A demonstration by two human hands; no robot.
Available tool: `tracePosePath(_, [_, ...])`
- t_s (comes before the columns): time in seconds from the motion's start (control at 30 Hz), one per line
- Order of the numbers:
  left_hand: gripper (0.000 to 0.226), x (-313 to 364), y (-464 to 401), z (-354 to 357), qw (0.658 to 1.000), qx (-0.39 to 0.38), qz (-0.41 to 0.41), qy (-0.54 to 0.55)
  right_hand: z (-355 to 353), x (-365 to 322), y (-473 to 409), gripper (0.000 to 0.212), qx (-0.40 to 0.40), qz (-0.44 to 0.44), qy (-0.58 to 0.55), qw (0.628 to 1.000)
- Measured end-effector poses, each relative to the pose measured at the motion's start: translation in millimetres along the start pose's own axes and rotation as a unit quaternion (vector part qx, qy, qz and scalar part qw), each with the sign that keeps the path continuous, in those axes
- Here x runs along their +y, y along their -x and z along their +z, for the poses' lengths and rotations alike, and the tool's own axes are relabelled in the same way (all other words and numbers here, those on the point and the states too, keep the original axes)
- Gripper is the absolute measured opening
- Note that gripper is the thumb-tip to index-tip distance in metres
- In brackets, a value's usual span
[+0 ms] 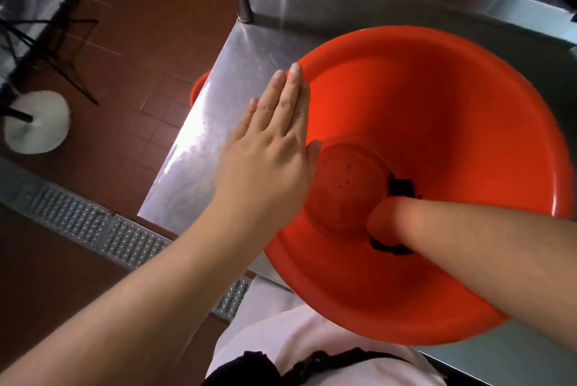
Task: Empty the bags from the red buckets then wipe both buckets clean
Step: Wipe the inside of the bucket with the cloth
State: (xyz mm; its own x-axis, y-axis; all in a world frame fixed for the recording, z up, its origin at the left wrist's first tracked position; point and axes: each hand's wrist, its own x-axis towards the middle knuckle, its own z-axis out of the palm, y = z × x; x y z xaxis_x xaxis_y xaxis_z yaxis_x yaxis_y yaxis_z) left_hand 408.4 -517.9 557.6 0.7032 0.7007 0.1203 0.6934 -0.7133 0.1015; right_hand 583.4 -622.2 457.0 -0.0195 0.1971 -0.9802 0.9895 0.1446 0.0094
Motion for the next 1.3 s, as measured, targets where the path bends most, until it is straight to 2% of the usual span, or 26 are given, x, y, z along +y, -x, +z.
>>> tracePosePath(0.07, [0.07,1,0,-2,1.0,-0.002,-0.003,0.0,-1,-1,-2,0.032,0.03,-0.005,-0.002,1.0])
tracePosePath(0.17, [0.07,1,0,-3,1.0,-0.008,-0.009,0.001,-3,1,1,0.032,0.02,-0.003,-0.036,0.999])
tracePosePath(0.23, [0.071,0,-1,-4,1.0,-0.012,-0.009,0.012,-11,1,8,0.028,-0.008,-0.005,-0.05,0.999])
tracePosePath(0.3, [0.071,-1,-1,-3,1.0,-0.014,-0.007,0.025,-20,-1,20,0.019,-0.068,-0.009,-0.02,0.997])
tracePosePath(0.33, [0.071,-2,-2,-3,0.999,-0.014,-0.007,0.034,-26,-1,29,0.028,-0.085,-0.017,0.004,0.996])
tracePosePath(0.4, [0.068,-2,-2,-3,0.998,-0.011,-0.012,0.058,-34,4,45,0.044,-0.087,-0.012,-0.053,0.995])
tracePosePath(0.47, [0.061,0,-1,-7,0.997,0.007,-0.022,0.078,-33,18,60,0.045,-0.061,0.009,-0.129,0.99])
tracePosePath(0.53, [0.054,2,1,-13,0.996,0.039,-0.029,0.068,-31,32,77,0.033,-0.049,0.032,-0.183,0.981])
tracePosePath(0.6, [0.051,7,5,-23,0.996,0.047,-0.033,0.067,-27,45,90,0.037,-0.008,0.036,-0.217,0.975])
tracePosePath(0.7, [0.06,26,30,-37,0.991,-0.014,-0.039,0.129,-17,60,105,0.051,0.108,0.043,-0.261,0.958])
tracePosePath(0.77, [0.069,48,59,-42,0.982,-0.085,-0.029,0.167,-13,65,114,0.044,0.15,0.031,-0.279,0.948])
tracePosePath(0.83, [0.077,66,86,-41,0.978,-0.156,-0.014,0.139,-11,66,120,0.035,0.174,0.028,-0.322,0.93])
tracePosePath(0.9, [0.081,72,98,-35,0.982,-0.179,0.003,0.06,-14,64,128,0.033,0.204,0.029,-0.295,0.933])
tracePosePath(0.97, [0.082,68,95,-32,0.985,-0.167,0.01,0.031,-17,61,134,0.028,0.216,0.032,-0.272,0.937])
tracePosePath(1.07, [0.081,51,85,-32,0.989,-0.139,0.02,0.055,-15,59,148,0.022,0.238,0.014,-0.261,0.935])
tracePosePath(1.17, [0.078,26,69,-32,0.991,-0.118,0.04,0.052,-8,56,154,0.026,0.275,-0.009,-0.339,0.9])
tracePosePath(1.3, [0.075,-6,38,-28,0.994,-0.091,0.052,0.038,5,32,152,0.028,0.289,-0.017,-0.359,0.887])
